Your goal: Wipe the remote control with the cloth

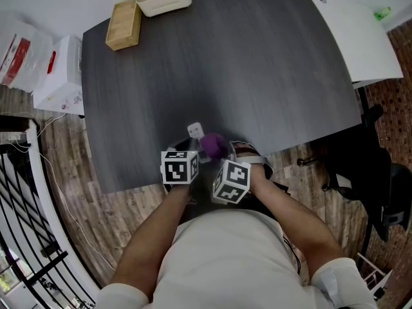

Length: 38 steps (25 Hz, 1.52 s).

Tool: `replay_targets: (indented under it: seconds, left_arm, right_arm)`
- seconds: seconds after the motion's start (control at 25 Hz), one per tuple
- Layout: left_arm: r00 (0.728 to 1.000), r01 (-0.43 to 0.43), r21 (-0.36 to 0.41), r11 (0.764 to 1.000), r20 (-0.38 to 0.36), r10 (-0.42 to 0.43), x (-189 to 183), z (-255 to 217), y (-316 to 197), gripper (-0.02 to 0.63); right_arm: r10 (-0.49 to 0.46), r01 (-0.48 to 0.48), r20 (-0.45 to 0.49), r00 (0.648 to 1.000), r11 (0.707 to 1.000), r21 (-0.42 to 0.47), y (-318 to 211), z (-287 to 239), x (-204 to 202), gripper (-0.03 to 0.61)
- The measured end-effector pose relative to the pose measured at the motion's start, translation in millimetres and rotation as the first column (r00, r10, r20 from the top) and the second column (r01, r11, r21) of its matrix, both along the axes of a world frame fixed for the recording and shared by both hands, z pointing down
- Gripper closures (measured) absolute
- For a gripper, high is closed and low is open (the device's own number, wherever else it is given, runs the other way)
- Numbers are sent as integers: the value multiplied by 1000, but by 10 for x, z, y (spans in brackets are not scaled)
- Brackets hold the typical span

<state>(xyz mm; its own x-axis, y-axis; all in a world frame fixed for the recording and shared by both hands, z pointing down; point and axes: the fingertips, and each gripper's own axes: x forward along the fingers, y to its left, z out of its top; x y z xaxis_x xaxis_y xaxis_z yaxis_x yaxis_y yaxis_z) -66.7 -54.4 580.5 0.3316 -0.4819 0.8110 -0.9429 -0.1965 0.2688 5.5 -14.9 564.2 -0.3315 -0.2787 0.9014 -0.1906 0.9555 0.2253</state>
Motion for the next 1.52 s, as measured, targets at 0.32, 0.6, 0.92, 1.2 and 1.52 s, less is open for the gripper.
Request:
replay_targets:
  seconds: [0.32,0.6,0.92,1.2,1.52]
  left_arm:
    - [1000,-5,13,1000,11,5,-2,2,-5,611]
    - [995,-96,27,995,40,94,7,-10,-5,611]
    - [969,-237,93,967,-51,242,-8,-161,-71,609]
    - [582,-812,208,546,212,785,200,-460,27,480]
    - [-385,-923,-208,-324,465,797,298,-137,360,316]
  right_arm:
    - [-64,63,-5,998,989,-135,431,-24,169,470]
    - [-119,136,84,989,957,-255,751,-125,224,471]
    - [132,-88,159,979,962,-257,465,-221,472,471]
    - [327,-277,204,923,930,-240,96,-381,798,471]
    - [406,-363,196,893,905,-223,136,-428,1041,470]
